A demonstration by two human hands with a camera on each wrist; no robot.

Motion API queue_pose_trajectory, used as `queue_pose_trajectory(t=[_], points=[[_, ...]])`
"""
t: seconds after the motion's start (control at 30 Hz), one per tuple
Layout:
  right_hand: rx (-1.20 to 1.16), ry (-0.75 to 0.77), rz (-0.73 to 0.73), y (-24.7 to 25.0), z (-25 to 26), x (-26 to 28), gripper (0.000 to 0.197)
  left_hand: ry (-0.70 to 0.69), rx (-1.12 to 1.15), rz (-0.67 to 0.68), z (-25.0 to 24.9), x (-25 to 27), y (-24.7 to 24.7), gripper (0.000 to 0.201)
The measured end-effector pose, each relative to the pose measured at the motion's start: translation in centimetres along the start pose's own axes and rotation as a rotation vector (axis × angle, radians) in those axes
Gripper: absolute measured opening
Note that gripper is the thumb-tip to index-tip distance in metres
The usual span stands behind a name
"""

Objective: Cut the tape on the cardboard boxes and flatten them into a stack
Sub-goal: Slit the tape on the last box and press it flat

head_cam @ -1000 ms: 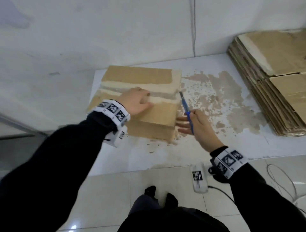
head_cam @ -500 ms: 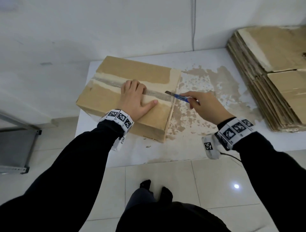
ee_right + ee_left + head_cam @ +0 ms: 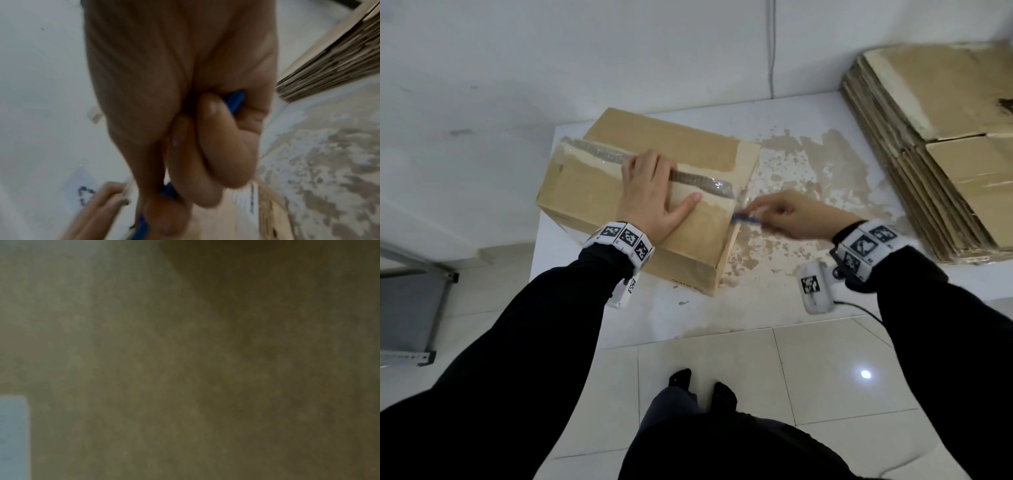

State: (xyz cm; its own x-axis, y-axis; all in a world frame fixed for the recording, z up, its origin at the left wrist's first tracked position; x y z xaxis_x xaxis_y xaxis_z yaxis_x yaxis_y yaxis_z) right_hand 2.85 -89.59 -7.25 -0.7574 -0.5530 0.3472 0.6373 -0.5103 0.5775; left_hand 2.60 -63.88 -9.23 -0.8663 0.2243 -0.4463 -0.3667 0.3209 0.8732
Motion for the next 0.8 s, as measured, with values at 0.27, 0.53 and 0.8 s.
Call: queue_pose_trajectory(t=[0.27, 0.53, 0.8], points=[[0.005, 0.005, -0.446, 0.9, -1.7, 4.2, 0.026, -0.076, -0.267, 0.392, -0.5, -0.8, 1.1, 0.072], [0.126, 0.045, -0.435, -3.9, -2.1, 1.9, 0.021, 0.606, 0.099, 0.877, -4.3, -5.7, 3.2, 0.041], [0.371, 0.111, -0.560, -4.0, -1.2, 2.3, 0.023, 1.185, 0.552, 0.523, -5.6, -4.1, 3.0, 0.057]])
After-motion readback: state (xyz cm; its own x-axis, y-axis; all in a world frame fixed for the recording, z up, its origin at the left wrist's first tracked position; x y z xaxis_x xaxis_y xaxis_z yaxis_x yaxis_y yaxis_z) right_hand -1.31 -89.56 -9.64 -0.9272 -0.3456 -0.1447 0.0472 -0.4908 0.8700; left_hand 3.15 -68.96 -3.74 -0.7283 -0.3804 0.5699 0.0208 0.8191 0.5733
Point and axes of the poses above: each hand's wrist, its own x-axis away from the middle knuckle, its own y-axis out of the back of the hand, z = x × y, the point moved 1 cm from there along -x, towards the middle knuckle, and after that the axes turned 1 degree about -x, right-handed, at the moved point
